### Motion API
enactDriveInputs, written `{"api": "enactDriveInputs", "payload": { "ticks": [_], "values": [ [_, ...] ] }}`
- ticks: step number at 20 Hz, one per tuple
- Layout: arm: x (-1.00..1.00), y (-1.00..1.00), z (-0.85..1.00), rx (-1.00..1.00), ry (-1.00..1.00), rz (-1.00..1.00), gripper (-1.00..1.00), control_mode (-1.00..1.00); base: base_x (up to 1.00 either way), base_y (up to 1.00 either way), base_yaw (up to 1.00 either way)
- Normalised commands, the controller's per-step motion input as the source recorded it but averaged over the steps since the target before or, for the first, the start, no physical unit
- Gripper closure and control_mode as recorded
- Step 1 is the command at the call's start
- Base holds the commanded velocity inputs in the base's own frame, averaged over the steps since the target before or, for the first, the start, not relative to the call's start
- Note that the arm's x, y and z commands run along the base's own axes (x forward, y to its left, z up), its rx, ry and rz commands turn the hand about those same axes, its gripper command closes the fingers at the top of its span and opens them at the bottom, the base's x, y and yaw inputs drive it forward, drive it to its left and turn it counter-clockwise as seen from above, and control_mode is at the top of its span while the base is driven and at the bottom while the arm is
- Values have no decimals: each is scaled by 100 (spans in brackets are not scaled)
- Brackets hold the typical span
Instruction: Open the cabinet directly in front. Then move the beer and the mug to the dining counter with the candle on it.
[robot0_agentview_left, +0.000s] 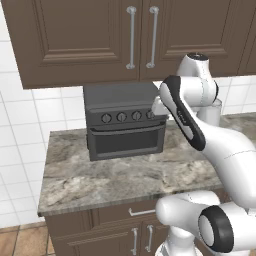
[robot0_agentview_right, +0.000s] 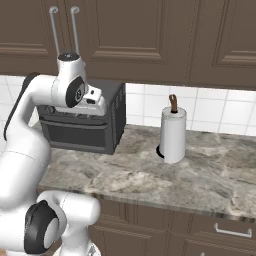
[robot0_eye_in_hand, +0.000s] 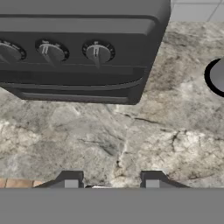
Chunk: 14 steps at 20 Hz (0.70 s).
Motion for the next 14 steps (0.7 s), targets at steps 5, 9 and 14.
{"api": "enactDriveInputs", "payload": {
  "ticks": [5,9,14],
  "values": [
    [-2,0,14,0,-10,0,-100,-100,0,0,0],
    [0,15,32,0,-36,0,-100,-100,0,0,0],
    [0,29,50,0,-45,0,-100,-100,0,0,0]
  ]
}}
